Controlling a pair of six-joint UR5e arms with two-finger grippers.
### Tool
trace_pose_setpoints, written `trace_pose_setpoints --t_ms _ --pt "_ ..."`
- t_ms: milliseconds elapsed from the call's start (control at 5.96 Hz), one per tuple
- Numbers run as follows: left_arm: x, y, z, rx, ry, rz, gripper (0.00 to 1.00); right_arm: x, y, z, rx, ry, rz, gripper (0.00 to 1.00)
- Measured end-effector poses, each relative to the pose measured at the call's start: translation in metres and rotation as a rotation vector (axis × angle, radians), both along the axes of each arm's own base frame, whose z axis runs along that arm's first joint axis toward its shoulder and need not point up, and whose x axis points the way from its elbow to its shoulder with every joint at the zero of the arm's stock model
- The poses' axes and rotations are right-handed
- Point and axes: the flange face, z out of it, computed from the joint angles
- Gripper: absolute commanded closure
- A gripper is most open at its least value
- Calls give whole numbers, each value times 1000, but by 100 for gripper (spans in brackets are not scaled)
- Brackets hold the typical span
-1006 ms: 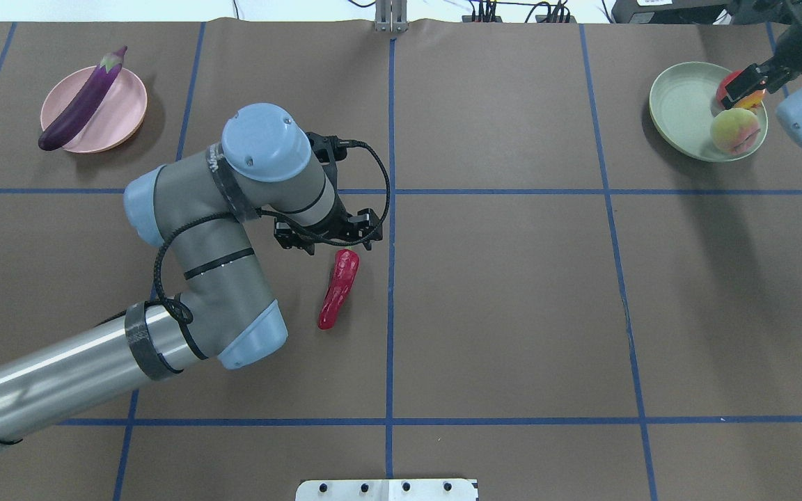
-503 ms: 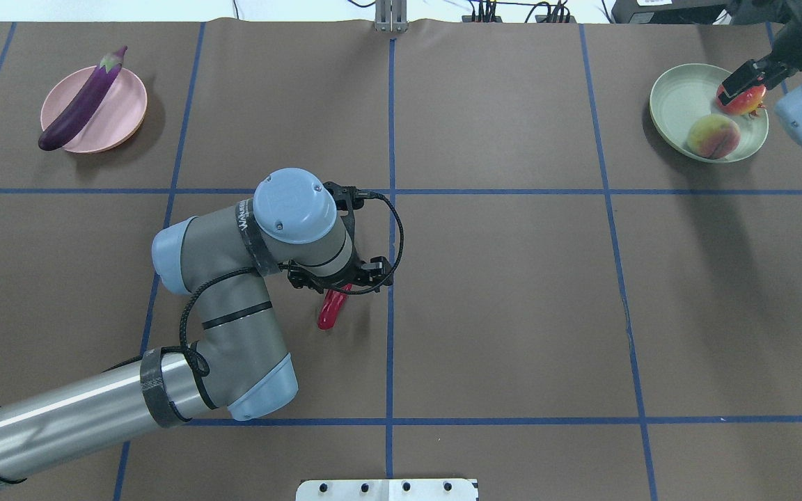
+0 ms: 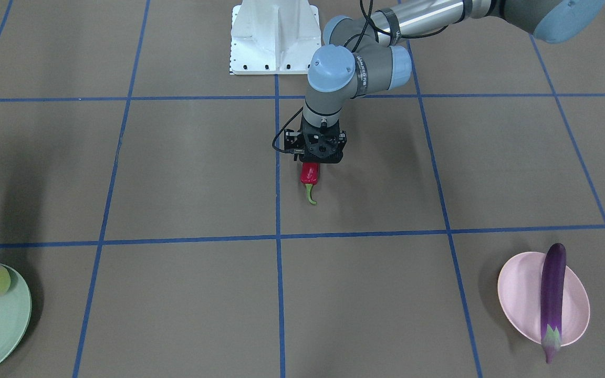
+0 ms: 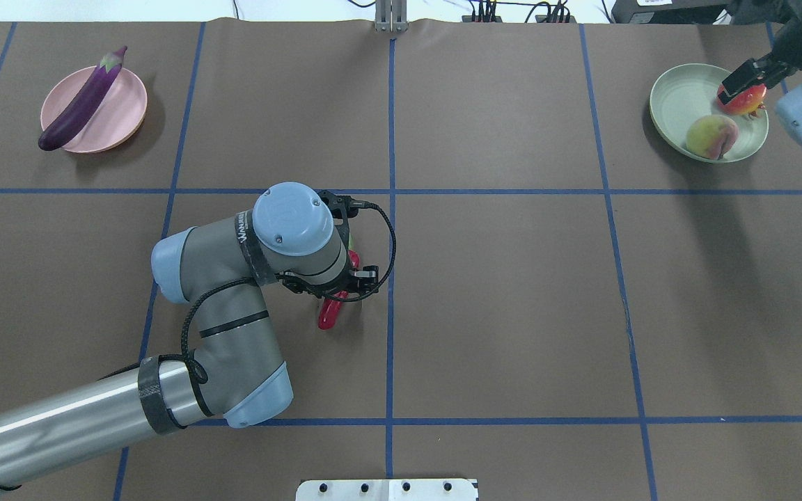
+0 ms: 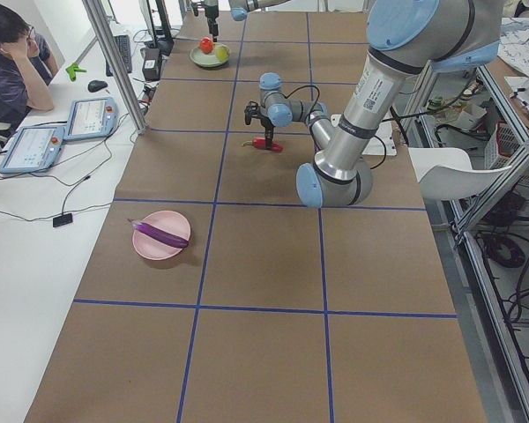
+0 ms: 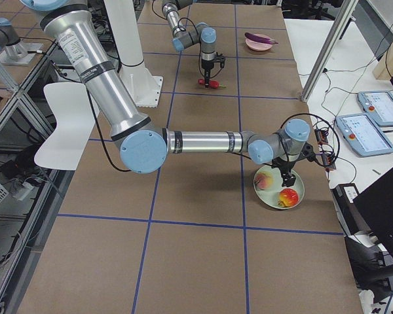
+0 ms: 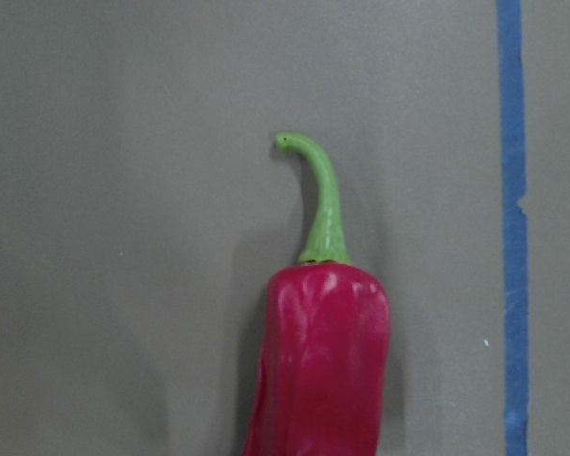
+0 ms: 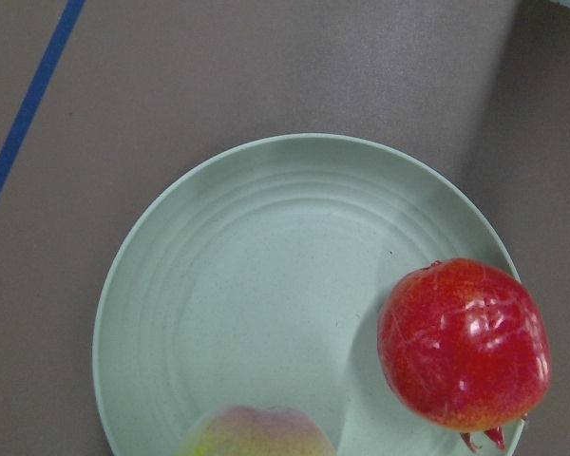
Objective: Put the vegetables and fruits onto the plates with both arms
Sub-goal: 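Grasp the red chili pepper with the left gripper, then carry chili onto pink plate beside eggplant with left gripper while right arm withdraws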
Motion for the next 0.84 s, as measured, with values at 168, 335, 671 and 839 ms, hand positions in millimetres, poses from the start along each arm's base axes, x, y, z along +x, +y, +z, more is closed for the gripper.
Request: trace_pose_setpoints --t_ms 168,335,671,839 --pt "-1 2 -4 1 9 5 100 0 0 0 0 0 -1 0" --pt "-9 2 -18 14 36 8 100 0 0 -1 2 -1 0 0" --pt "-44 -21 -37 37 52 -31 100 0 0 -6 10 -3 1 0" --pt "-73 -53 -34 74 22 -49 100 -1 1 -13 12 -10 13 0"
